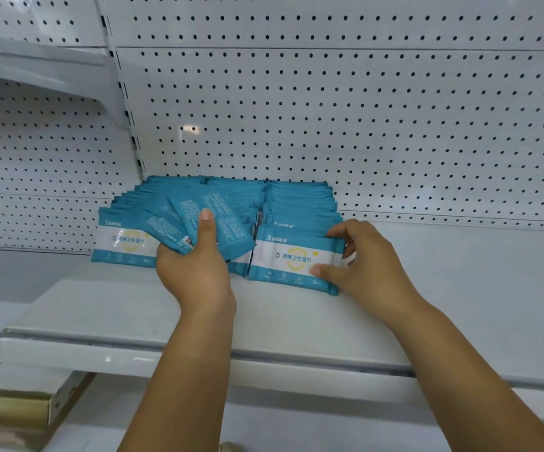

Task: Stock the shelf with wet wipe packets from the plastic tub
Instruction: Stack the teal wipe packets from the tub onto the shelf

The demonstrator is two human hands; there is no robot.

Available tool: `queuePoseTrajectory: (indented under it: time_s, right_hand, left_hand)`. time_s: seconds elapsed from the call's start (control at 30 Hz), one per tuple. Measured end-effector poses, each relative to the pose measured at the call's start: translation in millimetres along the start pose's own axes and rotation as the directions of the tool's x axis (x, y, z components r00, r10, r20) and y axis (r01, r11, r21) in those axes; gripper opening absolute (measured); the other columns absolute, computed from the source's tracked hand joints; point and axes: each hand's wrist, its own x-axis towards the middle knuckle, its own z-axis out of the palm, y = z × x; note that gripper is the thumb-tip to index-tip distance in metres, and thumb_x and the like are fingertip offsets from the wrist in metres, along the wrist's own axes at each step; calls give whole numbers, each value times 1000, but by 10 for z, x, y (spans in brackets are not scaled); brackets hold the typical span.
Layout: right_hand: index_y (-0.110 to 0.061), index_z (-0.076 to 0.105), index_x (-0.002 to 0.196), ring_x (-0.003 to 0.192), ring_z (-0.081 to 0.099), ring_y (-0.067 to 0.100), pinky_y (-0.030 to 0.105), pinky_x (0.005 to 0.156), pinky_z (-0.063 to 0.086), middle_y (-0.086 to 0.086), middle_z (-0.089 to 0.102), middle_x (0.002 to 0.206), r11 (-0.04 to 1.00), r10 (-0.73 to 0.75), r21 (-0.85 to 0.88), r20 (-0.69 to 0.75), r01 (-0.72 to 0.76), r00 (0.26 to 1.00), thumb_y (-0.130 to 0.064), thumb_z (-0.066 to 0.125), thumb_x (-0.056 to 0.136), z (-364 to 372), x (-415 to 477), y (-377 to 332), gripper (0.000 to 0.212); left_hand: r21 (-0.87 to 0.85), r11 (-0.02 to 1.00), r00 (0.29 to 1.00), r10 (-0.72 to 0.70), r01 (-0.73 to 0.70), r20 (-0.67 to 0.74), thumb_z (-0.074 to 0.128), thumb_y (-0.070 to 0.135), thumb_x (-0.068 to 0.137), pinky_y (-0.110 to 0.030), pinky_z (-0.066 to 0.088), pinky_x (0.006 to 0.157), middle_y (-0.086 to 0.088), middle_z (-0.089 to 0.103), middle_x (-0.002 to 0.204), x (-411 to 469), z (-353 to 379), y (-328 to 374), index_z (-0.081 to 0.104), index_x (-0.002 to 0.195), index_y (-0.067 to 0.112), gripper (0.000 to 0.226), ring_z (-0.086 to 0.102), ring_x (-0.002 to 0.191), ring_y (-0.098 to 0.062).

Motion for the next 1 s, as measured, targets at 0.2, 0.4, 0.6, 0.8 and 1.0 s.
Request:
queuePoseTrajectory:
  time_s: [0.2,0.4,0.6,0.8,1.0]
  right_hand:
    - [-32,53,134,122,29,6,20,103,28,-14,29,120,981,-80,-170,100,96,992,-33,96,58,49,5,21,87]
    - [-30,55,132,119,31,11,29,98,30,-12,31,121,940,-153,-311,-27,137,988,-32,94,61,103,93,63,80]
    - [-30,54,133,122,30,12,26,97,24,-13,32,122,952,-146,-276,-24,134,989,-36,95,58,89,88,104,85]
    - [-32,57,127,119,31,5,25,101,24,-15,40,124,972,-117,-211,-53,103,992,-43,88,69,-1,28,-8,67]
    - [-24,70,101,87,61,-6,4,73,42,-13,69,97,954,4,299,-87,22,996,-43,68,91,-5,-24,-392,21]
  left_hand:
    - [8,1000,1000,-2,2,20,83,32,82,-42,60,89,12,73,108,3,-26,-8,65,103,33,28,72,99,-10]
    - [6,1000,1000,-20,20,14,83,32,82,-42,60,90,12,73,108,-1,-21,-10,65,103,32,28,72,99,-11]
    - [9,1000,997,-20,20,68,82,31,83,-43,60,89,12,75,107,-60,0,24,68,108,30,29,73,97,-9]
    - [54,998,986,-45,36,162,80,36,84,-44,59,92,11,75,111,-130,13,96,67,118,28,37,73,101,-9]
    - [85,993,942,-108,85,318,73,37,89,-37,62,80,9,77,103,-247,51,171,68,108,29,21,75,95,-11]
